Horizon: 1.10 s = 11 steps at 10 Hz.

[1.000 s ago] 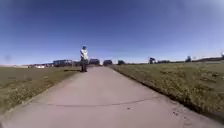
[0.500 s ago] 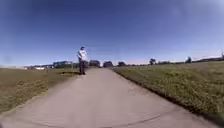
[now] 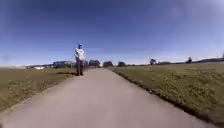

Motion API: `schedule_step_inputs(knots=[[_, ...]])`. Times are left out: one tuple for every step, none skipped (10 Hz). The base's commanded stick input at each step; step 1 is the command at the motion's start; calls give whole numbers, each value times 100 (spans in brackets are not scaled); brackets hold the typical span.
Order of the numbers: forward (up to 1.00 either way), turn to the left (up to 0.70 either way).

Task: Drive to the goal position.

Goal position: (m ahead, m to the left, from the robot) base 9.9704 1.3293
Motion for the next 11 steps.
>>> schedule_step_inputs(knots=[[100, 0], [100, 0], [100, 0], [100, 0], [100, 0], [100, 0], [100, 0], [100, 0], [100, 5], [100, 23], [100, 39]])
